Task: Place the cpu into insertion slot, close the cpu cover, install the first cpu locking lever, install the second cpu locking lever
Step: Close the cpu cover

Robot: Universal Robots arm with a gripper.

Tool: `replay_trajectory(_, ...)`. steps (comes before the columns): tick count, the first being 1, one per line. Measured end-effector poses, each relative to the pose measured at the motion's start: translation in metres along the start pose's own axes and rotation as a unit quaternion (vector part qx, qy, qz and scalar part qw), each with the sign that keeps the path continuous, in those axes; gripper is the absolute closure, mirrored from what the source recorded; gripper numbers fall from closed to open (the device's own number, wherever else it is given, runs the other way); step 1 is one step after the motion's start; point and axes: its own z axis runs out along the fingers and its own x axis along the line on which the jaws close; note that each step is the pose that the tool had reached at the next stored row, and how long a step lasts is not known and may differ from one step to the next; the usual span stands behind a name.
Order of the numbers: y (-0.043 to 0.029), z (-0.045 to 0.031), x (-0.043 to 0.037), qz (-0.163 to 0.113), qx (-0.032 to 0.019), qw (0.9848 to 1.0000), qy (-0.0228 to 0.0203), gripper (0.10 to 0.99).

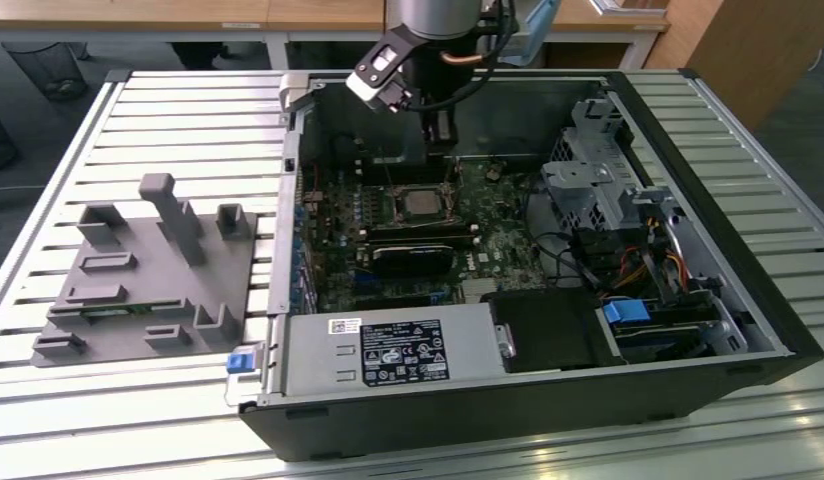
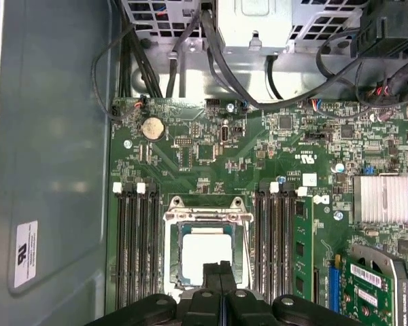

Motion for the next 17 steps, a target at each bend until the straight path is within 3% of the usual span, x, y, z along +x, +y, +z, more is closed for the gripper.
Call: replay_trajectory(17,0.014,0.0009,0.0001,0.0,0.0,1.0,0.0,0.98)
